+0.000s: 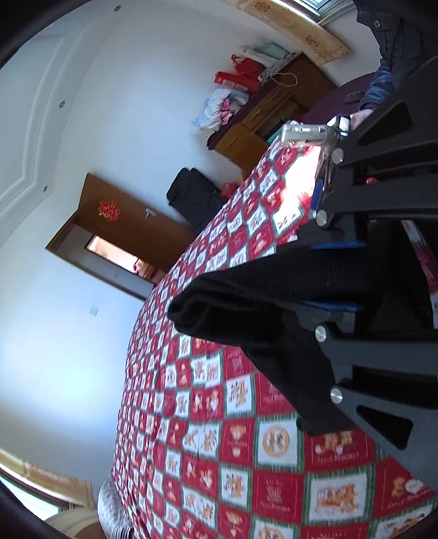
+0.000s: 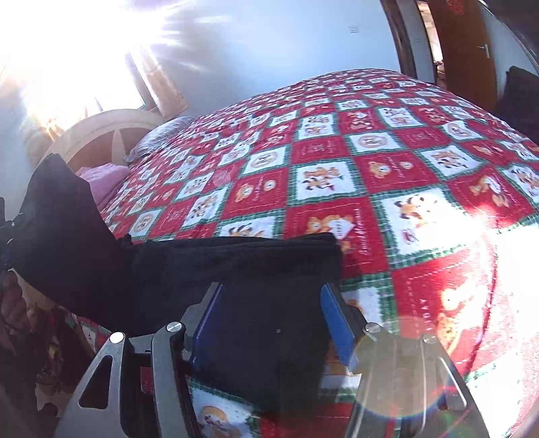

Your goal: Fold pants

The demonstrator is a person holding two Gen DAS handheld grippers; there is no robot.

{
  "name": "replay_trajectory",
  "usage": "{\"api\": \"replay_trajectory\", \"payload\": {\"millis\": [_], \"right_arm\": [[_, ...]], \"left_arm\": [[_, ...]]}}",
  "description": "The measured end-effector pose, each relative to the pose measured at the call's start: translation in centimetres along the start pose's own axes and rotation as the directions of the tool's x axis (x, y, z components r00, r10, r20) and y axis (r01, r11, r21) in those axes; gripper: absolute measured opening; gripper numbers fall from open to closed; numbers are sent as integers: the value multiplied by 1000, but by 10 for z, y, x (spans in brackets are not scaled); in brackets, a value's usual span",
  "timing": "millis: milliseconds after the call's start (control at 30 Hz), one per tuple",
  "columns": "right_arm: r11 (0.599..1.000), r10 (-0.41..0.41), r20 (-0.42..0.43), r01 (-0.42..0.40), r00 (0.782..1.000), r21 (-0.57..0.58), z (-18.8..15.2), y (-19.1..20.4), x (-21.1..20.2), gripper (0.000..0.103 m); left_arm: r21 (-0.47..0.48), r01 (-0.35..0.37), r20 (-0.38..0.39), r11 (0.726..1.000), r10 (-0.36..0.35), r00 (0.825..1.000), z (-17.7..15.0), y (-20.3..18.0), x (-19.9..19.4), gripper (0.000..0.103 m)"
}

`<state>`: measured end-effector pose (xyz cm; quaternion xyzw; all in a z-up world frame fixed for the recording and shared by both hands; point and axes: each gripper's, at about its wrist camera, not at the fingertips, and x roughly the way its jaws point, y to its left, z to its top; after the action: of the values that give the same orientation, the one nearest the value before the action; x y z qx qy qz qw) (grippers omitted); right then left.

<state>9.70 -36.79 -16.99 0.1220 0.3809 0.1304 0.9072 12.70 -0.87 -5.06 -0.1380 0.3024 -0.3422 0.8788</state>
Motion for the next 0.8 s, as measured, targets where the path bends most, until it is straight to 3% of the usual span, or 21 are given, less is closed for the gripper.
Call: {"api": "replay_trajectory", "payload": {"millis": [133, 333, 533, 800], "right_arm": [[1000, -3, 13, 2, 1000, 25, 2, -12, -4, 61], [999, -18, 49, 16, 999, 51, 7, -25, -11, 61], [992, -33, 64, 25, 997, 126, 11, -48, -12, 61], [983, -47, 75, 32, 996, 182, 12, -62, -11, 61]], "left_arm": [[38, 55, -35, 998, -53, 998, 3, -30, 16, 23], [72, 81, -113, 994, -73, 991, -1, -59, 56, 23], [114, 53, -215, 992, -27, 976, -23, -72, 107, 23], [161, 27, -346, 987, 31, 938, -63, -81, 158, 24]]}}
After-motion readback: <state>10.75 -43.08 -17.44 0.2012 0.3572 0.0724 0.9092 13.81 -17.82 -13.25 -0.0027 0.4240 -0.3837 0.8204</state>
